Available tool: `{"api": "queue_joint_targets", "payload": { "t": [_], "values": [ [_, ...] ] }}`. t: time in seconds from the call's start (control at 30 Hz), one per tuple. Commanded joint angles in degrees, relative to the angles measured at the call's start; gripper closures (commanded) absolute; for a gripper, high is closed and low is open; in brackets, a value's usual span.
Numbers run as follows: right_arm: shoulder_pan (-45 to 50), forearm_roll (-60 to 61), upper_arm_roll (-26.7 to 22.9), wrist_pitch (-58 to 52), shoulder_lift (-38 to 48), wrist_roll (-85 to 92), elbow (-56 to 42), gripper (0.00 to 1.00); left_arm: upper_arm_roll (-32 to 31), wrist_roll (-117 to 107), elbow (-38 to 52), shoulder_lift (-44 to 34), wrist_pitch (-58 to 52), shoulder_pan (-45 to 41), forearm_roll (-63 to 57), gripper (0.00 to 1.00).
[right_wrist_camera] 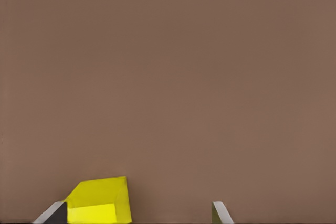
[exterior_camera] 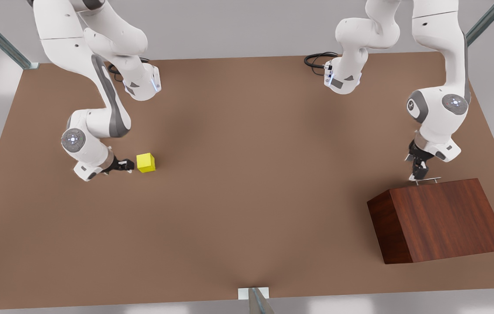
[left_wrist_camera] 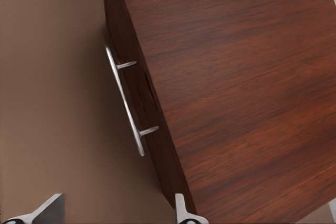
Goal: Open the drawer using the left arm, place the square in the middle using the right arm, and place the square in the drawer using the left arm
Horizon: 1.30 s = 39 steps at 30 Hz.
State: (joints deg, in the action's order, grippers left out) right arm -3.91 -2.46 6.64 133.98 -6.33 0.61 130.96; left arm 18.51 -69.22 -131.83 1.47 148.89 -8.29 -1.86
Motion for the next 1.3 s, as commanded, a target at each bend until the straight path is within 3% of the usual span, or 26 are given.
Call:
{"api": "queue_joint_targets", "payload": {
  "t": [0.0, 0.4, 0.53, 1.27],
  "values": [
    [-0.6, 0.0, 0.0, -0.1, 0.0, 0.0, 0.0, 0.0, 0.0, 0.1, 0.0, 0.0, 0.0, 12.4, 0.0, 0.0],
    [-0.4, 0.3, 4.5, -2.9, 0.5, -1.0, 3.3, 0.0, 0.7, 0.1, 0.0, 3.6, 4.4, 13.7, -0.2, 0.0],
    [2.4, 1.4, 4.5, 3.4, -4.1, -1.8, 4.0, 0.0, 0.6, 0.1, 0.0, 3.8, 4.7, 13.7, -0.2, 0.0],
    [1.6, 0.7, 4.0, 9.3, -9.0, -1.1, 7.9, 0.0, -3.1, -0.6, 0.7, 6.7, 5.8, 10.8, 0.5, 0.0]
  ]
}}
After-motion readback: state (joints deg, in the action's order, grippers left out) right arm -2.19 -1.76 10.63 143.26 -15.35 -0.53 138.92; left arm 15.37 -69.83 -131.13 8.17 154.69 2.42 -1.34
